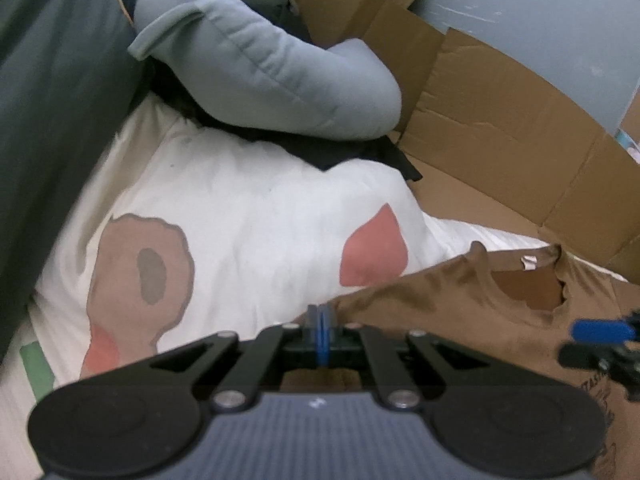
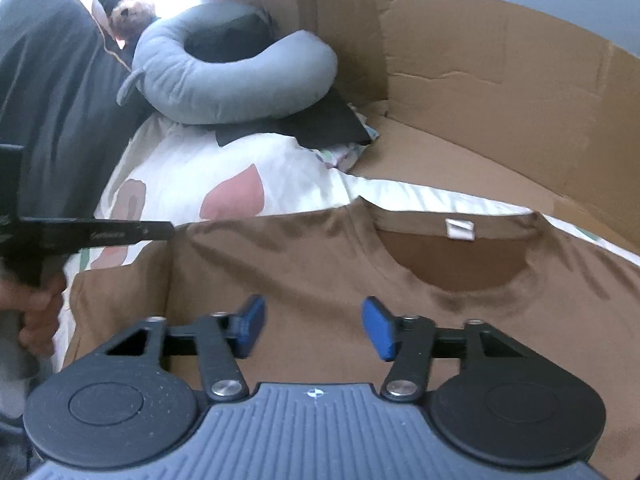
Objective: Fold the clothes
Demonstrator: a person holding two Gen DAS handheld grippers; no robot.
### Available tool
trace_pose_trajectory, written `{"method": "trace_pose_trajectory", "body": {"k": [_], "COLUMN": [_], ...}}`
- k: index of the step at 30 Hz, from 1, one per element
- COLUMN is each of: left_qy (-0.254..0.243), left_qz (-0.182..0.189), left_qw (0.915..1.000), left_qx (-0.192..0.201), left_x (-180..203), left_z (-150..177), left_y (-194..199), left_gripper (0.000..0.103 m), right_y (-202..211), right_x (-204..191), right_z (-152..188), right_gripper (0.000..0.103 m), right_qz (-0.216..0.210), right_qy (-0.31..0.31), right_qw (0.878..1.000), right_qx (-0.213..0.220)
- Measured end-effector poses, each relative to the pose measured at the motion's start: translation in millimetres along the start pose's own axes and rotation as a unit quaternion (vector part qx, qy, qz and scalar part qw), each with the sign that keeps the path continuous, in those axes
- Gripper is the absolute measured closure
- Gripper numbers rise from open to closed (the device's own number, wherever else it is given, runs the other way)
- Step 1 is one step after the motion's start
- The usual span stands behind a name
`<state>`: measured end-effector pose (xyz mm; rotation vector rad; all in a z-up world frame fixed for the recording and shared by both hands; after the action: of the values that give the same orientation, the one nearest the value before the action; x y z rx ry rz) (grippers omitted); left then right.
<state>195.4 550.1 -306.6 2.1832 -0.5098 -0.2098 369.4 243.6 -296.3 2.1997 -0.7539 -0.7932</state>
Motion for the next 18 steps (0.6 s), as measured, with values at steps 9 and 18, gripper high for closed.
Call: {"method": "trace_pose_trajectory", "body": {"k": [9,18], "left_qy": [-0.024,-0.010], "left_qz": [0.010,-0.010], "left_qw": [0.9996,0.9993], "left_qx": [-0.008,-0.035], "left_x": [9.6,-2.1], "left_z": [1.9,4.5], "left_y": [-6.1,-27.4], "left_gripper": [0.102,0.101], "right_y": [-44.6,-92.7], "right_x": [8.7,23.9], "right_z": [-22.3,-32.7], "right_gripper": [0.069,0.075], "right_qz": [0.005,0.013], "right_qy": [0.010,0.009], "right_qw": [1.000,1.000], "right_qx": [-0.006,-0.022]}}
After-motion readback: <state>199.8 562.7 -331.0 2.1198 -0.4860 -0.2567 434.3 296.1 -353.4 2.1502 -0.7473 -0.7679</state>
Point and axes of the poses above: each gripper's, at about its wrist camera, not at the fingertips, and y roughly against the way its jaws point, x to its right, z to its underside, the point moved 4 cm from there along -y, roughly the way its jaws point, and after that the axes turned 9 degrees about -z, right-handed, at the moved point
